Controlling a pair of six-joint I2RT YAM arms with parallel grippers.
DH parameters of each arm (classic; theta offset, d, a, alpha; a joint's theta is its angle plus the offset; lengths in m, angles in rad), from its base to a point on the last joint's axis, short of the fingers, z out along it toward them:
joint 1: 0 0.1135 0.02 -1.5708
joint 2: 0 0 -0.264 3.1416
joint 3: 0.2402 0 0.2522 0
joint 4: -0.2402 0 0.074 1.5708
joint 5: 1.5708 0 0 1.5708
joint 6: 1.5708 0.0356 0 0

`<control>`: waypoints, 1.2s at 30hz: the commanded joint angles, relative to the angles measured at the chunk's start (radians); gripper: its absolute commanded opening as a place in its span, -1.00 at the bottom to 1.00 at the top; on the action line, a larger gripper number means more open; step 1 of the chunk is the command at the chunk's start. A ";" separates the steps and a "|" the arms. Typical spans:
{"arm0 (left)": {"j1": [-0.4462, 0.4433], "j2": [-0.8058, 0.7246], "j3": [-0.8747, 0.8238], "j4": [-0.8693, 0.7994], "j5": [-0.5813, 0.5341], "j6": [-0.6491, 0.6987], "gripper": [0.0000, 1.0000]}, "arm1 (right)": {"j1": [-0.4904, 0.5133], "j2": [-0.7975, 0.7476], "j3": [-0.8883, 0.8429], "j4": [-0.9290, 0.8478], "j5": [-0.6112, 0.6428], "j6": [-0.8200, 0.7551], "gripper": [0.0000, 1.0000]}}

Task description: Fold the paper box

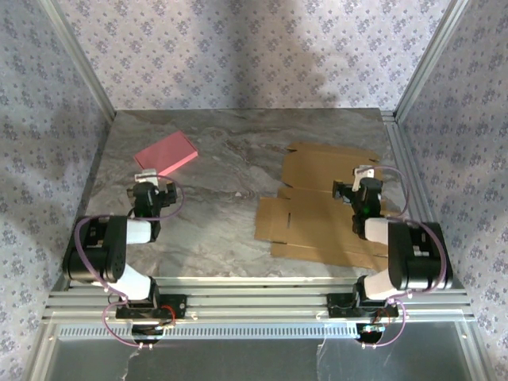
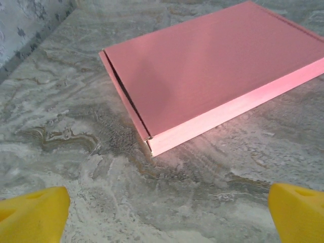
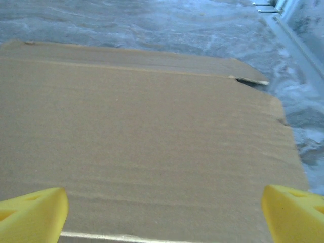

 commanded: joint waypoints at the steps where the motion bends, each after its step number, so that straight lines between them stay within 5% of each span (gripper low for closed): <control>1: -0.094 -0.168 0.147 -0.225 -0.164 0.037 1.00 | 0.059 -0.240 0.161 -0.223 0.206 0.019 0.99; 3: -0.115 -0.244 0.287 -0.424 -0.242 -0.145 1.00 | 0.097 -0.332 0.311 -0.374 0.326 0.140 0.99; 5: -0.088 -0.256 0.529 -0.856 -0.272 -0.553 1.00 | 0.057 -0.338 0.558 -0.715 0.237 0.350 0.99; 6: -0.051 -0.236 0.685 -1.148 -0.186 -0.791 1.00 | 0.034 -0.313 0.685 -0.926 0.205 0.459 0.99; 7: -0.010 -0.204 0.759 -1.258 -0.096 -0.937 1.00 | 0.022 -0.278 0.759 -1.100 0.266 0.659 0.99; 9: 0.036 -0.141 0.759 -1.107 0.286 -1.007 0.80 | -0.059 -0.217 0.855 -1.179 0.058 0.707 0.87; 10: 0.010 -0.110 0.793 -1.134 0.366 -1.052 0.68 | -0.066 -0.179 0.889 -1.201 -0.044 0.693 0.80; 12: -0.113 -0.063 0.875 -1.289 0.381 -1.071 0.48 | 0.017 -0.127 0.937 -1.366 0.010 0.735 0.61; 14: -0.259 -0.023 0.901 -1.397 0.442 -1.093 0.38 | 0.081 -0.107 0.869 -1.406 -0.105 0.784 0.37; 17: -0.478 0.006 0.818 -1.405 0.509 -1.198 0.27 | 0.157 -0.114 0.650 -1.392 -0.242 0.844 0.13; 21: -0.677 0.047 0.665 -1.203 0.555 -1.371 0.28 | 0.151 -0.078 0.447 -1.289 -0.393 0.824 0.12; 29: -0.805 0.239 0.654 -0.964 0.649 -1.548 0.46 | 0.146 0.164 0.423 -1.168 -0.542 0.795 0.14; 36: -0.758 0.175 0.522 -0.832 0.572 -1.647 0.59 | 0.282 0.441 0.654 -1.205 -0.586 0.719 0.13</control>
